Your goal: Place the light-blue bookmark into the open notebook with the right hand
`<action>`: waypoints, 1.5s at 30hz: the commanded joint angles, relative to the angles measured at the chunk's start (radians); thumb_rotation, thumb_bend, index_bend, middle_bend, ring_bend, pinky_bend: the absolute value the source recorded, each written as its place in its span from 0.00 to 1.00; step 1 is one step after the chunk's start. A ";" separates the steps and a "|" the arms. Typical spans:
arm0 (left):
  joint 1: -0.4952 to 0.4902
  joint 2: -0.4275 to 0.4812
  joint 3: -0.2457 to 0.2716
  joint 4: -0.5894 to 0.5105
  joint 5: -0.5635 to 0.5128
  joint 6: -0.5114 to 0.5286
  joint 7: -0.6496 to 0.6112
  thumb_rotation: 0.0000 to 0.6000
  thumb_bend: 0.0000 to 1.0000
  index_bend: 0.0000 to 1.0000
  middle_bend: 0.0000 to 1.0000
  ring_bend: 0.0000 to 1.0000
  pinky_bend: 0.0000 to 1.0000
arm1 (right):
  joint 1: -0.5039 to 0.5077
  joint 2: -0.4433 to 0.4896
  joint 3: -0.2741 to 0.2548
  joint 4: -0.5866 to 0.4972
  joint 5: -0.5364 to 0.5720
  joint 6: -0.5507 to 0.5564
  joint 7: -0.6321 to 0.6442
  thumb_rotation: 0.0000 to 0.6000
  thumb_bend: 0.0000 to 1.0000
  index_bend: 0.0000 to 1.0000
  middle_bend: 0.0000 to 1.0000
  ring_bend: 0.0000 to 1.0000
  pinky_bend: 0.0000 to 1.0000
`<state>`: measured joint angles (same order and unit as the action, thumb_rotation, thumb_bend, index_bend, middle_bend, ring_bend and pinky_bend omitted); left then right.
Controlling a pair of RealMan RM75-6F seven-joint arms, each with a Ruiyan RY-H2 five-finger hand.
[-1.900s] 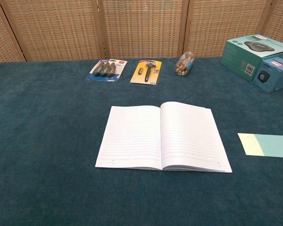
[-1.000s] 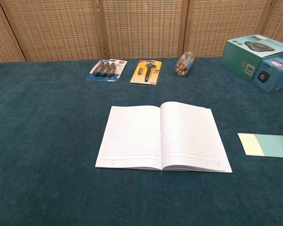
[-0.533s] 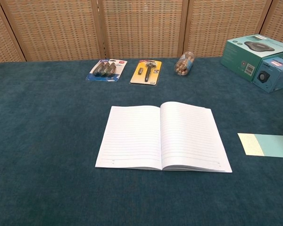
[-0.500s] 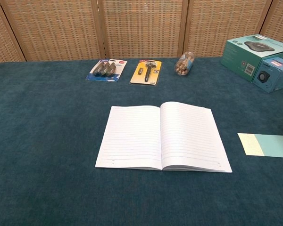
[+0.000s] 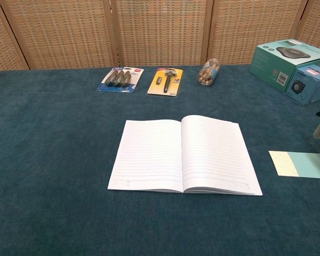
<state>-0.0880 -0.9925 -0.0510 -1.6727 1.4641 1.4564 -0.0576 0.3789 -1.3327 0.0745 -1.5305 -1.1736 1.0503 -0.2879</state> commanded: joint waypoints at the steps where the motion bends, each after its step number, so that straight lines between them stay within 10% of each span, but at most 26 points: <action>1: 0.000 0.000 -0.001 -0.001 -0.003 -0.001 0.001 1.00 0.00 0.00 0.00 0.00 0.00 | 0.016 -0.025 0.000 0.025 0.039 -0.006 -0.073 1.00 0.00 0.24 0.00 0.00 0.00; 45: -0.011 -0.008 -0.006 -0.012 -0.035 -0.026 0.037 1.00 0.00 0.00 0.00 0.00 0.00 | 0.132 -0.052 -0.014 0.010 0.286 -0.057 -0.364 1.00 0.00 0.27 0.00 0.00 0.00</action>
<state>-0.0996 -1.0006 -0.0574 -1.6852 1.4287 1.4306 -0.0210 0.5103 -1.3841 0.0616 -1.5209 -0.8884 0.9932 -0.6508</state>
